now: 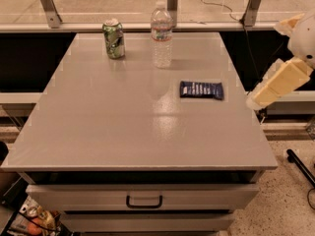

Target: Knock water bottle over

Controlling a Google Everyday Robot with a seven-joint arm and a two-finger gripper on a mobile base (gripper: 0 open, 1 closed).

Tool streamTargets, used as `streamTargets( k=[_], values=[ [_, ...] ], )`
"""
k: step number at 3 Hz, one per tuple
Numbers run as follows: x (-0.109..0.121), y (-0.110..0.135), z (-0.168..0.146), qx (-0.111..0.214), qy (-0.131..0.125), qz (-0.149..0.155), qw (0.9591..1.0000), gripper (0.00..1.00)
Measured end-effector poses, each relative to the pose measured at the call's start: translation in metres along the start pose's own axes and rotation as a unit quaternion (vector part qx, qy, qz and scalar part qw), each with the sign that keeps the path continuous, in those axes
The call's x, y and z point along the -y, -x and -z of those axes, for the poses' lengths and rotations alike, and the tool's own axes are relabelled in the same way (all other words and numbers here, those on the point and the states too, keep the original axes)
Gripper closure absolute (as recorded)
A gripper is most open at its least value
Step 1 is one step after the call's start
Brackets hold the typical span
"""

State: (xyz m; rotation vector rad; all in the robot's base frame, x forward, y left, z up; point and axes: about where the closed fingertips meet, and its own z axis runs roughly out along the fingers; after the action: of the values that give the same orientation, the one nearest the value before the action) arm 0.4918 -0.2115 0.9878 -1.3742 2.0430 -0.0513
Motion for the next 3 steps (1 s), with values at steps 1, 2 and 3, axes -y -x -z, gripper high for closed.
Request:
streamTargets(
  k=[1, 2, 3],
  values=[
    [0.031, 0.006, -0.029, 0.043, -0.021, -0.021, 0.9986, 0.0],
    [0.056, 0.011, -0.063, 0.103, -0.017, -0.05, 0.9932, 0.0],
    [0.056, 0.011, -0.073, 0.113, -0.008, -0.059, 0.9918, 0.0]
  ],
)
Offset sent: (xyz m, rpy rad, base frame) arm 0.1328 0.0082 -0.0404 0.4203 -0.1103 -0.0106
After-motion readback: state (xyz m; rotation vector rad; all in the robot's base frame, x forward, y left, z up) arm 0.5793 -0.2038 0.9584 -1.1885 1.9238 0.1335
